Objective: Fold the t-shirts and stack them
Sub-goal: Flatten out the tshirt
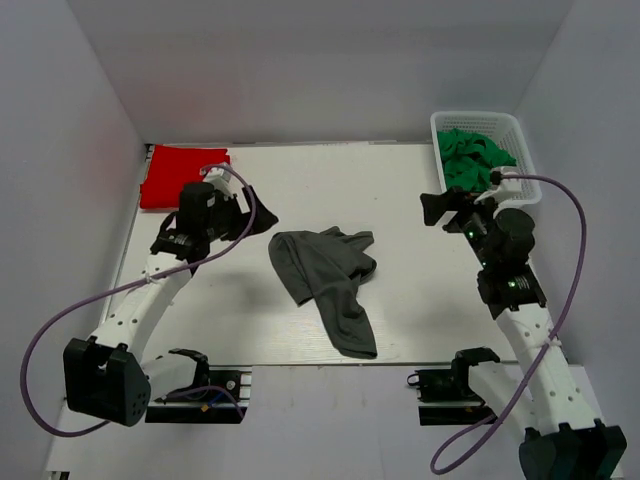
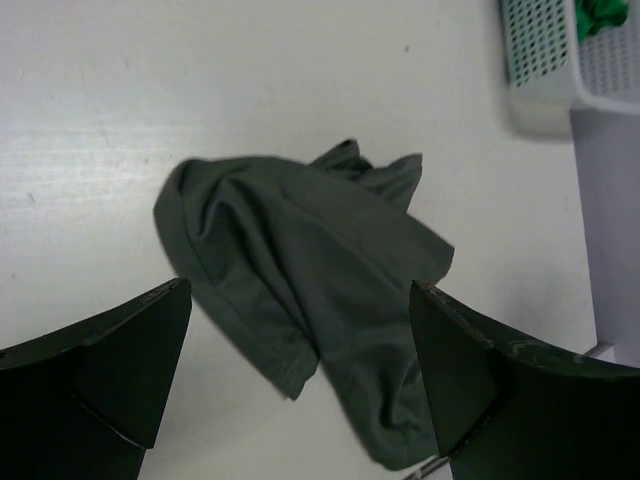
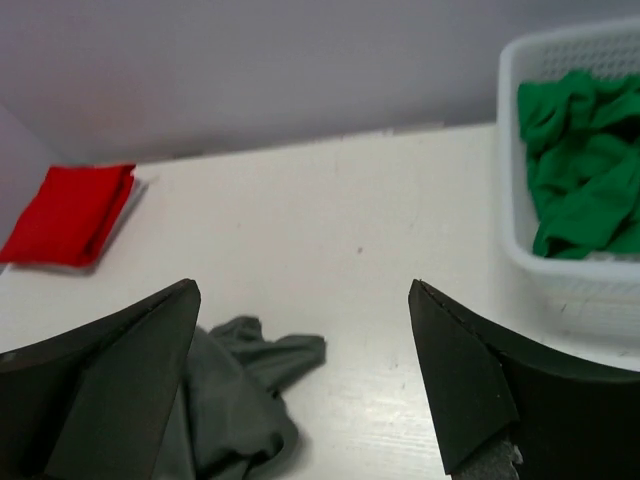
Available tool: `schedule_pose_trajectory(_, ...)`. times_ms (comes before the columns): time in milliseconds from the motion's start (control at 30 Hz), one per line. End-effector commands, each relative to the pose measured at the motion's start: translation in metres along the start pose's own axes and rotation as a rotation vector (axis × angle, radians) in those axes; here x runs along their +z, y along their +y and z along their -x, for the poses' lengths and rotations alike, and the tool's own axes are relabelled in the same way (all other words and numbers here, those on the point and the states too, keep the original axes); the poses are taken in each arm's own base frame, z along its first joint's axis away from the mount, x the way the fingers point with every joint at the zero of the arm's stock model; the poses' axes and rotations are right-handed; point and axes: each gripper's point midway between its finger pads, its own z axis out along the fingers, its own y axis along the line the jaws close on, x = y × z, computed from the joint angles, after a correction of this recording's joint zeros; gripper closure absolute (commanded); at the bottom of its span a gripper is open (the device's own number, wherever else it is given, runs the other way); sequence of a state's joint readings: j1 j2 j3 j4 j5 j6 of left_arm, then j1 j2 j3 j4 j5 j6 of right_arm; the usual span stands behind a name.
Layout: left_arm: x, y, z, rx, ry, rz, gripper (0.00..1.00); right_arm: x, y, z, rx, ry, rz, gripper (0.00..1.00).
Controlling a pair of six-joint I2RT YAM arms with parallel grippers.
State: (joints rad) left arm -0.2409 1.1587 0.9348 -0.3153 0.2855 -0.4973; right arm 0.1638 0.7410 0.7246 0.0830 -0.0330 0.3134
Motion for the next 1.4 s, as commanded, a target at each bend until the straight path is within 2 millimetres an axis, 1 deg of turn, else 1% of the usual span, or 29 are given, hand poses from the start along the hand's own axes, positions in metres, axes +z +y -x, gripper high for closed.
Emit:
schedule_pose_trajectory(0,0.001,0.011,-0.046,-0.023,0.148,0.031,0.00,0.005,0.018,-0.011,0.054,0.110,0.083,0.10)
schedule_pose_trajectory(33,0.004,0.012,-0.060,-0.032,0.197,0.027,0.05,0.011,0.019,-0.021,0.068,0.148,0.092,0.10)
schedule_pose_trajectory(167,0.010,0.021,-0.133,-0.063,0.416,0.061,0.09,0.032,0.017,-0.070,0.112,0.373,0.111,0.10)
schedule_pose_trajectory(200,0.009,0.020,-0.141,-0.056,0.435,0.059,0.11,0.041,0.016,-0.085,0.140,0.441,0.106,0.10)
schedule_pose_trajectory(233,0.009,0.026,-0.150,-0.066,0.451,0.099,0.11,0.046,0.021,-0.079,0.138,0.461,0.122,0.10)
schedule_pose_trajectory(300,0.007,0.020,-0.165,-0.053,0.486,0.094,0.12,0.058,0.017,-0.105,0.165,0.545,0.134,0.10)
schedule_pose_trajectory(333,0.009,0.019,-0.177,-0.033,0.520,0.102,0.14,0.066,0.020,-0.104,0.168,0.527,0.146,0.10)
schedule_pose_trajectory(367,0.009,0.019,-0.177,-0.033,0.521,0.102,0.14,0.071,0.018,-0.115,0.174,0.552,0.148,0.10)
schedule_pose_trajectory(467,0.018,0.012,-0.197,-0.009,0.582,0.115,0.17,0.082,0.012,-0.142,0.179,0.621,0.117,0.10)
schedule_pose_trajectory(500,0.021,0.012,-0.211,0.003,0.619,0.126,0.19,0.085,0.009,-0.154,0.186,0.655,0.099,0.10)
schedule_pose_trajectory(567,0.027,0.015,-0.211,0.036,0.617,0.179,0.22,0.090,0.010,-0.168,0.167,0.692,0.090,0.10)
schedule_pose_trajectory(600,0.028,0.016,-0.216,0.046,0.623,0.197,0.27,0.089,0.007,-0.183,0.169,0.737,0.072,0.10)
schedule_pose_trajectory(633,0.031,0.025,-0.215,0.051,0.607,0.244,0.29,0.090,0.007,-0.188,0.150,0.753,0.078,0.10)
schedule_pose_trajectory(667,0.034,0.023,-0.214,0.065,0.590,0.239,0.32,0.094,0.010,-0.205,0.136,0.800,0.070,0.10)
schedule_pose_trajectory(733,0.037,0.023,-0.218,0.067,0.582,0.244,0.35,0.098,0.011,-0.214,0.122,0.823,0.074,0.10)
schedule_pose_trajectory(767,0.041,0.029,-0.222,0.061,0.585,0.268,0.38,0.104,0.019,-0.225,0.111,0.854,0.090,0.10)
schedule_pose_trajectory(833,0.048,0.027,-0.217,0.076,0.566,0.280,0.41,0.109,0.025,-0.232,0.115,0.868,0.094,0.10)
schedule_pose_trajectory(867,0.050,0.026,-0.216,0.076,0.567,0.281,0.42,0.109,0.023,-0.246,0.116,0.900,0.078,0.10)
schedule_pose_trajectory(933,0.053,0.030,-0.220,0.093,0.575,0.310,0.48,0.117,0.024,-0.251,0.114,0.880,0.059,0.10)
schedule_pose_trajectory(967,0.054,0.027,-0.217,0.093,0.567,0.303,0.48,0.118,0.017,-0.263,0.108,0.897,0.021,0.10)
schedule_pose_trajectory(1000,0.055,0.030,-0.219,0.093,0.576,0.311,0.50,0.121,0.019,-0.265,0.117,0.894,0.015,0.10)
schedule_pose_trajectory(1067,0.055,0.029,-0.224,0.100,0.588,0.311,0.58,0.120,0.015,-0.280,0.120,0.928,-0.007,0.10)
schedule_pose_trajectory(1133,0.055,0.028,-0.222,0.109,0.589,0.309,0.72,0.119,0.021,-0.291,0.128,0.952,-0.001,0.10)
schedule_pose_trajectory(1200,0.057,0.025,-0.219,0.109,0.582,0.303,0.87,0.117,0.026,-0.296,0.136,0.961,0.007,0.14)
schedule_pose_trajectory(1233,0.055,0.029,-0.219,0.113,0.584,0.320,1.00,0.116,0.026,-0.299,0.137,0.964,0.010,0.19)
schedule_pose_trajectory(1267,0.054,0.025,-0.215,0.112,0.571,0.309,1.00,0.117,0.030,-0.300,0.133,0.959,0.015,0.24)
schedule_pose_trajectory(1300,0.052,0.028,-0.214,0.116,0.564,0.317,1.00,0.117,0.031,-0.302,0.137,0.959,0.011,0.36)
schedule_pose_trajectory(1333,0.050,0.026,-0.213,0.107,0.561,0.318,1.00,0.119,0.034,-0.307,0.134,0.961,0.021,0.53)
schedule_pose_trajectory(1367,0.048,0.028,-0.211,0.111,0.549,0.326,1.00,0.119,0.035,-0.309,0.135,0.967,0.022,0.62)
